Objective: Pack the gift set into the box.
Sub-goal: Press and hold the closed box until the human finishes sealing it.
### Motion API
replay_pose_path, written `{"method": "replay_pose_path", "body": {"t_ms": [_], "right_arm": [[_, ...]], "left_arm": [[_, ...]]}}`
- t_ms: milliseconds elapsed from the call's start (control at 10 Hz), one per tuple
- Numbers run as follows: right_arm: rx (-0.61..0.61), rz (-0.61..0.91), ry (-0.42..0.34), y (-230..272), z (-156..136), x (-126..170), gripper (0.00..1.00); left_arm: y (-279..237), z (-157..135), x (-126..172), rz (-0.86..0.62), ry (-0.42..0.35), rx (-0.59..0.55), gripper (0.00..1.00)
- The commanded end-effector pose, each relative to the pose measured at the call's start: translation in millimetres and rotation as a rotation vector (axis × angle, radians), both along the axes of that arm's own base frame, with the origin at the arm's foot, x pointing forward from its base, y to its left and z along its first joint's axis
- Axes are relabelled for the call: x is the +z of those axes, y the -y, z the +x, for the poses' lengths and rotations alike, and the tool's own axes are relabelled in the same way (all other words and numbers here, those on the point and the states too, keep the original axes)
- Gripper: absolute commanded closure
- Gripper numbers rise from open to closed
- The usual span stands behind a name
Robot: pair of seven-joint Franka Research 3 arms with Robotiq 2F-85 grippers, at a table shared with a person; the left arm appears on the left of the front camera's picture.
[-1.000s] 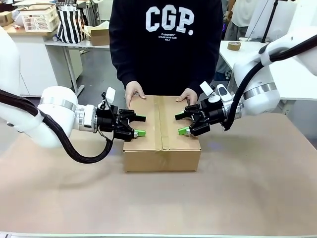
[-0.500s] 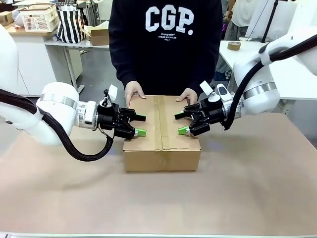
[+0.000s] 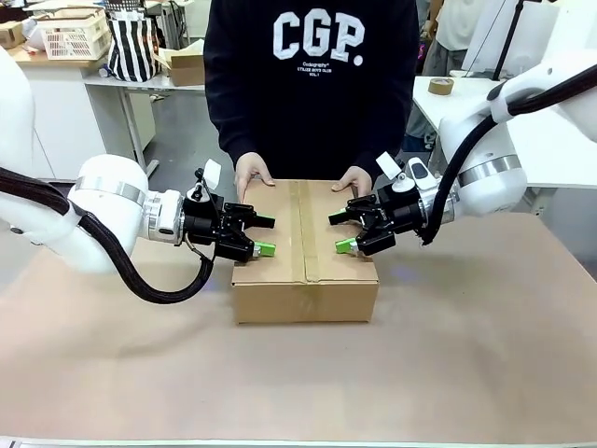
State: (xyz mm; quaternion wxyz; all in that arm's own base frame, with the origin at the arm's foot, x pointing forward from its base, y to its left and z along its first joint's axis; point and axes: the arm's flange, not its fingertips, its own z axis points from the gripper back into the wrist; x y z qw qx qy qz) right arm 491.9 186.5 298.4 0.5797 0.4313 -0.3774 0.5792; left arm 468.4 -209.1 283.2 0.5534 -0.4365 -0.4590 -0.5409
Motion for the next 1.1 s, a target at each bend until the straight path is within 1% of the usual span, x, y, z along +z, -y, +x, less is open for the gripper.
{"method": "replay_pose_path", "body": {"t_ms": [0, 1000], "right_arm": [[-0.002, -0.005, -0.001, -0.2, -0.5, -2.1, 0.00], [-0.002, -0.005, -0.001, -0.2, -0.5, -2.1, 0.00]], "left_arm": [[-1.2, -0.3, -5.3, -0.006, 0.005, 0.004, 0.00], [-1.2, -0.3, -5.3, -0.006, 0.005, 0.004, 0.00]]}}
